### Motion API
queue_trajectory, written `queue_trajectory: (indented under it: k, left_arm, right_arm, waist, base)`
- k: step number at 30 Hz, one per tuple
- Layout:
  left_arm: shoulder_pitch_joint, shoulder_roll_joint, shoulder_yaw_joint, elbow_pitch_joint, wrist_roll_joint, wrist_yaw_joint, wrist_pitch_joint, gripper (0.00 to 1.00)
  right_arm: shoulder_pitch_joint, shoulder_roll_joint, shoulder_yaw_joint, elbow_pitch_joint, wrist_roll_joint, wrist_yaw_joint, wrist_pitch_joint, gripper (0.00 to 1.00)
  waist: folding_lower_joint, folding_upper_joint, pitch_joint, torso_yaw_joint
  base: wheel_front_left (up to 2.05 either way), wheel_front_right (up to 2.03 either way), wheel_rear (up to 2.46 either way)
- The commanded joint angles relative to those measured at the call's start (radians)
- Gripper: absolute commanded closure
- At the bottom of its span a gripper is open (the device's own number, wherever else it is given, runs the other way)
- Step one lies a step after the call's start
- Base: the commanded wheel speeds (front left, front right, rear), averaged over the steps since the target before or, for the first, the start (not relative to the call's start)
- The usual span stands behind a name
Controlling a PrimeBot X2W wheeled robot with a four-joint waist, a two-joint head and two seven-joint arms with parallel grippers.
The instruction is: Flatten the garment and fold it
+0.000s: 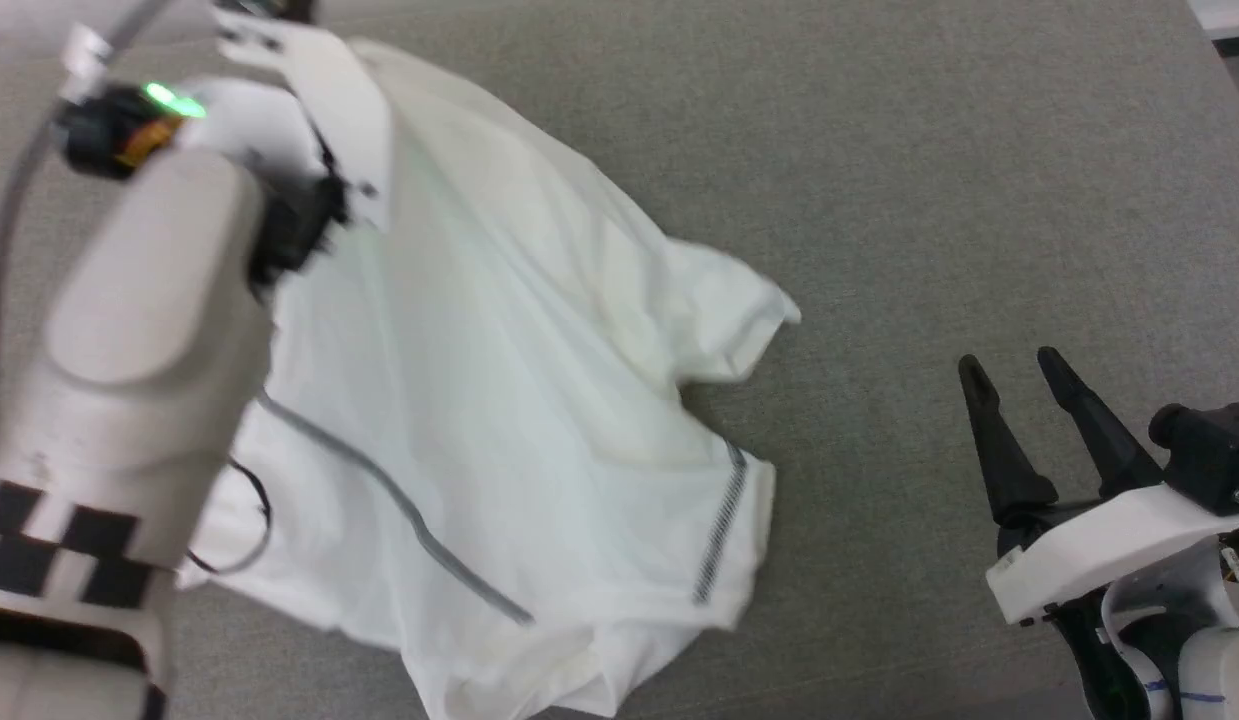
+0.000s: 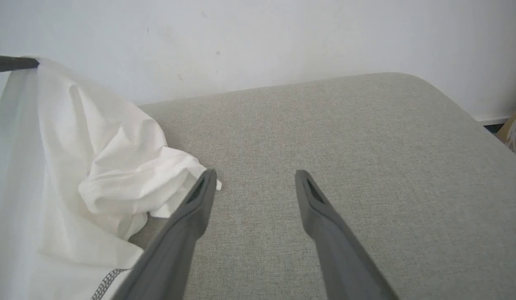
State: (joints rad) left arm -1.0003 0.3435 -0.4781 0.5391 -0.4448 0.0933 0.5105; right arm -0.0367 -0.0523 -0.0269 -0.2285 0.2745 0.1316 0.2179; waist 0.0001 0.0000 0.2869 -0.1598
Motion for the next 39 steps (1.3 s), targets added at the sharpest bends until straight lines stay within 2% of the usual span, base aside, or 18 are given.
queue_trajectory:
  k: [1,5,9,10,11,14,18,21,25,32,39]
  left_arm:
    - [-0.041,0.033,0.019,0.019,0.015,0.007,-0.03,1.0]
    - [-0.082,0.098,0.046,0.088,0.026,0.003,-0.069,1.0]
    - [-0.069,0.119,0.068,0.151,0.012,0.008,-0.102,1.0]
    - [-0.059,0.119,0.076,0.175,0.001,0.01,-0.108,0.57]
    - [-0.048,0.116,0.087,0.194,-0.01,0.016,-0.122,0.0]
    - [-0.015,0.101,0.111,0.225,-0.036,0.023,-0.181,0.0]
    - [0.042,0.083,0.145,0.2,-0.051,0.047,-0.339,0.0]
    - [0.127,0.066,0.174,0.137,-0.064,0.077,-0.469,0.0]
    - [0.272,0.062,0.193,0.006,-0.066,0.11,-0.59,0.0]
    - [0.584,0.075,0.217,-0.258,-0.068,0.192,-0.687,0.0]
    - [0.861,0.108,0.256,-0.469,-0.073,0.292,-0.69,0.0]
  right_arm:
    - [-0.016,0.002,0.003,0.006,0.006,-0.001,-0.005,0.0]
    - [-0.019,0.002,0.011,0.017,0.008,-0.001,-0.018,0.0]
    - [-0.021,0.002,0.016,0.024,0.012,-0.001,-0.029,0.0]
    - [-0.022,0.002,0.017,0.027,0.013,-0.001,-0.032,0.0]
    - [-0.022,0.002,0.016,0.03,0.013,-0.001,-0.036,0.0]
    - [-0.024,0.002,0.021,0.039,0.016,-0.001,-0.042,0.0]
    - [-0.023,0.002,0.029,0.052,0.016,-0.001,-0.041,0.0]
    - [-0.017,0.002,0.024,0.061,0.016,-0.001,-0.035,0.0]
    - [-0.004,0.002,0.01,0.062,0.017,-0.001,-0.022,0.0]
    - [0.013,0.002,0.012,0.069,0.026,-0.001,0.007,0.0]
    - [0.05,0.002,0.06,0.076,0.033,-0.001,0.051,0.0]
  waist:
    - [-0.0001,0.0,0.014,-0.017]
    - [-0.0001,0.0,0.038,-0.042]
    - [-0.0001,0.0,0.058,-0.052]
    - [-0.0001,0.0,0.064,-0.053]
    - [-0.0001,0.0,0.067,-0.051]
    - [-0.0001,0.0,0.07,-0.039]
    - [-0.0001,0.0,0.043,-0.008]
    - [-0.0001,0.0,0.003,0.018]
    - [-0.0001,0.0,-0.048,0.051]
    - [-0.0001,0.0,-0.133,0.094]
    - [-0.0001,0.0,-0.207,0.131]
  base:
    - [0.0,0.0,0.0]
    - [0.0,0.0,0.0]
    - [0.0,0.0,0.0]
    - [0.0,0.0,0.0]
    - [0.0,0.0,0.0]
    - [0.0,0.0,0.0]
    - [0.0,0.0,0.0]
    - [0.0,0.0,0.0]
    - [0.0,0.0,0.0]
    - [0.0,0.0,0.0]
    - [0.0,0.0,0.0]
